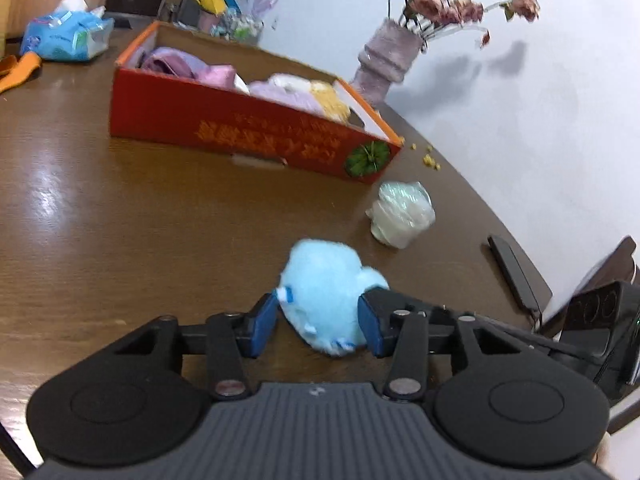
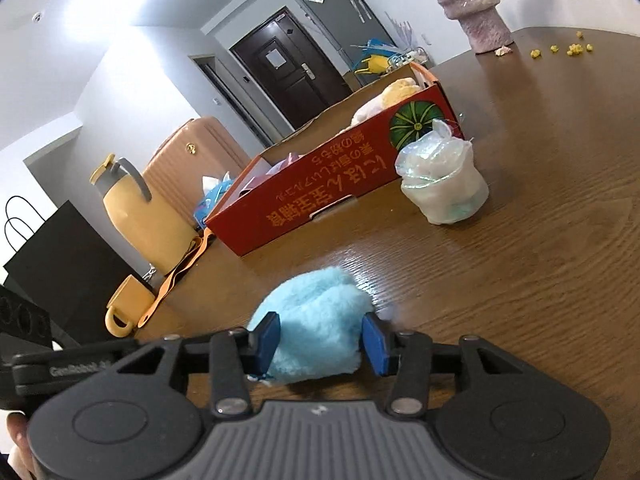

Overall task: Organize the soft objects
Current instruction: 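Lift the light blue plush off the table with the left gripper, then carry the blue plush into the box and open the left gripper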

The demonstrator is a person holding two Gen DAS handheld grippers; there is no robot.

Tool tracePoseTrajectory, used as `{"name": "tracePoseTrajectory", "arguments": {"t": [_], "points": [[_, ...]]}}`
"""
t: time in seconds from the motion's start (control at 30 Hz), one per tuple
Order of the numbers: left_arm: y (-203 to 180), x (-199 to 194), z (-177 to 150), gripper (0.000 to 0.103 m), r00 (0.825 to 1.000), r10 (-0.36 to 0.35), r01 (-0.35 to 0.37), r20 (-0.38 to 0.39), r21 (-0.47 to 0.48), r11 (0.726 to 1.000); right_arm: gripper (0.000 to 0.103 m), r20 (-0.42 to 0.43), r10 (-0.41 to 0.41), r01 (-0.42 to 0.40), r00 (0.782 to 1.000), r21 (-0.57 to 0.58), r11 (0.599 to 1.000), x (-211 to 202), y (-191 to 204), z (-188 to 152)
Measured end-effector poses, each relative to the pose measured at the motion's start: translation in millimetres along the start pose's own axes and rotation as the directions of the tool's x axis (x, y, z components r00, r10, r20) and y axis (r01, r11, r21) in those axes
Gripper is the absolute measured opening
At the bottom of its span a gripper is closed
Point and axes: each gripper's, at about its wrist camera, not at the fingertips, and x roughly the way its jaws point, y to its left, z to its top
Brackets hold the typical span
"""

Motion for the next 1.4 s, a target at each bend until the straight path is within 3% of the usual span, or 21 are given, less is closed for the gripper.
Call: {"name": "tracePoseTrajectory", "arguments": {"t": [0.1,0.13,0.17,0.2,0.23,0.43,0.63,0.67,0.7,0.73,0.8,0.87,0.93,1.03,1.07,1.1,1.17,1.23,1.3,1.37,1.4], "points": [[7,6,10,0.051,0.999,0.018,-0.017,0.034,-0.016,1.0,0.045,-0.005,0.005,-0.005,1.0,0.002,1.0,7,-1,5],[8,10,14,0.05,0.999,0.011,-0.01,0.031,-0.018,1.0,0.04,-0.006,0.005,-0.005,1.0,-0.007,1.0,8,-1,7],[9,15,17,0.044,1.0,-0.005,0.005,0.023,-0.015,1.0,0.035,-0.008,0.006,-0.006,1.0,-0.015,1.0,9,0,8],[9,19,18,0.03,1.0,-0.021,0.021,0.01,-0.008,1.0,0.034,-0.01,0.01,-0.01,1.0,-0.02,1.0,10,0,10],[8,22,17,0.026,0.999,-0.037,0.037,-0.006,0.0,0.999,0.033,-0.013,0.013,-0.013,1.0,-0.02,1.0,12,0,10],[7,19,32,0.025,0.998,-0.057,0.058,0.036,-0.024,0.998,0.026,0.031,0.017,-0.015,0.999,-0.057,0.998,5,10,27],[6,25,124,0.021,0.981,-0.087,0.075,0.172,0.078,0.994,0.021,0.145,0.057,-0.018,0.988,-0.257,0.966,27,57,119],[11,33,140,0.013,0.982,-0.095,0.087,0.164,0.055,0.995,0.012,0.135,0.076,-0.037,0.988,-0.267,0.963,41,61,136],[17,46,157,0.006,0.984,-0.117,0.113,0.136,0.035,0.993,0.01,0.096,0.104,-0.078,0.99,-0.246,0.966,59,60,152],[20,58,169,0.004,0.988,-0.091,0.088,0.122,0.029,0.996,0.009,0.055,0.121,-0.106,0.991,-0.219,0.97,77,58,164],[26,83,184,0.005,0.992,0.005,-0.014,0.124,0.067,0.998,0.009,0.021,0.069,-0.063,0.997,-0.222,0.973,119,54,182],[41,106,189,0.005,0.995,0.069,-0.072,0.076,0.035,0.997,0.008,-0.026,-0.014,0.008,1.0,-0.223,0.975,156,42,188],[54,111,185,0.005,0.996,0.074,-0.074,0.053,-0.005,0.997,0.011,-0.046,-0.049,0.04,0.998,-0.195,0.98,168,28,189],[57,100,176,0.011,0.996,0.046,-0.048,0.071,0.03,0.998,0.014,-0.01,0.007,-0.009,1.0,-0.188,0.982,146,18,191],[55,96,174,0.023,0.995,0.052,-0.056,0.081,0.047,0.997,0.02,0.007,0.014,-0.012,1.0,-0.199,0.98,137,18,193],[54,94,175,0.045,0.995,0.059,-0.064,0.086,0.053,0.997,0.025,0.042,0.011,-0.001,0.999,-0.226,0.974,121,18,197],[51,97,179,0.06,0.995,0.034,-0.038,0.092,0.048,0.998,0.052,0.102,-0.038,0.066,0.994,-0.286,0.956,103,18,207],[46,105,182,0.06,0.998,-0.004,0.002,0.062,0.023,1.0,0.058,0.105,-0.136,0.162,0.985,-0.306,0.938,102,8,217],[40,121,185,0.06,1.0,-0.025,0.026,0.012,-0.029,0.999,0.054,-0.003,-0.178,0.173,0.984,-0.218,0.961,117,-16,223],[35,138,186,0.056,0.999,-0.038,0.036,-0.03,-0.056,0.998,0.042,-0.065,-0.153,0.141,0.986,-0.158,0.977,128,-29,220],[32,144,186,0.046,0.998,-0.046,0.043,-0.05,-0.059,0.997,0.037,-0.077,-0.123,0.114,0.989,-0.12,0.986,132,-34,217]]}}
